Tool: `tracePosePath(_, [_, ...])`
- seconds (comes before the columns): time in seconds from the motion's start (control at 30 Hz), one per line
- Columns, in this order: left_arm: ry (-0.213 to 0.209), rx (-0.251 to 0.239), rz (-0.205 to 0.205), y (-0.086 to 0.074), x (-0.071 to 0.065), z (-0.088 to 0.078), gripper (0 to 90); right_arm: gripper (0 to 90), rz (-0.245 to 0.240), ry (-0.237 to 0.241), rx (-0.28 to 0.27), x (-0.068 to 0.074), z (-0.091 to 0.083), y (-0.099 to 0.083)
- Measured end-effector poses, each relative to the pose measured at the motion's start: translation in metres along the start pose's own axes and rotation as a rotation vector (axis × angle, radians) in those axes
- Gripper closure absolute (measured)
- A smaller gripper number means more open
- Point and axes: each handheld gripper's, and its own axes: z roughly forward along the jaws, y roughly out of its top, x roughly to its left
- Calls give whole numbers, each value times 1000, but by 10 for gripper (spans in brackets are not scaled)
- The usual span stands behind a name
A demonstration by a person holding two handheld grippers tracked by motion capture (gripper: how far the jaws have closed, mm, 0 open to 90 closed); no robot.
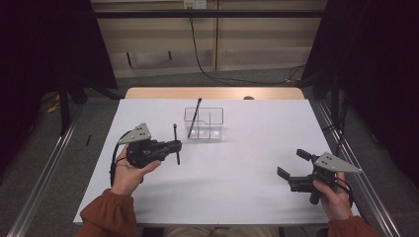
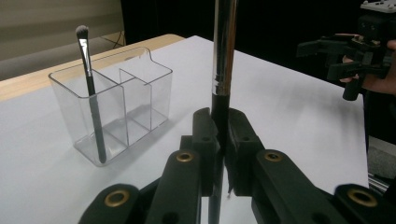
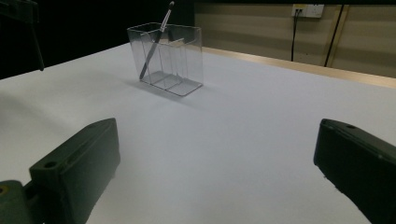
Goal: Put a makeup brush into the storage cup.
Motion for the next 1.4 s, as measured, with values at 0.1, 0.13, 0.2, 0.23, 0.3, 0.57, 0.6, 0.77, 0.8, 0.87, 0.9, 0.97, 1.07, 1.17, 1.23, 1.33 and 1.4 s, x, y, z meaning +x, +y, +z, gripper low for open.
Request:
tracePosePath(0.1, [9,-9,2,4,2,-2,840,0,-5,-19,-5,0,-1,-3])
tracePosePath(0.13, [12,-11,5,6,3,-3,840,0,1,-23,-5,1,-2,-3])
tracePosePath(0.2, [15,-14,5,9,4,-4,840,0,-12,-24,-10,0,-3,-4])
tracePosePath(0.23, [18,-14,8,10,6,-4,840,0,-11,-22,-12,0,-3,-4])
tracePosePath(0.3, [23,-17,6,14,8,-5,840,0,0,-16,-17,0,-3,-4])
tracePosePath(0.57, [44,-34,-3,28,19,0,840,0,-11,14,-5,-1,-2,-6])
tracePosePath(0.6, [45,-34,-5,29,19,1,840,0,-14,16,-5,-1,-2,-6])
tracePosePath(0.77, [56,-34,6,37,23,7,840,0,-14,26,-8,-1,-2,-6])
tracePosePath(0.8, [60,-39,8,38,24,8,840,0,-15,32,-9,-1,-2,-7])
tracePosePath(0.87, [64,-42,4,43,27,10,840,0,-15,22,-10,-1,-2,-7])
tracePosePath(0.9, [70,-43,7,45,29,11,840,0,-12,24,-11,-2,-2,-7])
tracePosePath(0.97, [78,-50,4,50,32,12,840,0,-11,26,-13,-2,-2,-7])
tracePosePath(1.07, [88,-60,8,59,36,13,840,0,-11,32,-13,-2,-2,-7])
tracePosePath(1.17, [96,-66,9,65,38,15,840,0,-8,35,-11,-1,-2,-8])
tracePosePath(1.23, [107,-65,10,67,40,17,840,0,-9,39,-6,-2,-1,-8])
tracePosePath(1.33, [112,-71,2,70,44,18,840,0,-6,43,-6,-2,-2,-8])
tracePosePath(1.4, [119,-73,1,73,45,20,840,0,-4,46,-8,-2,-2,-8])
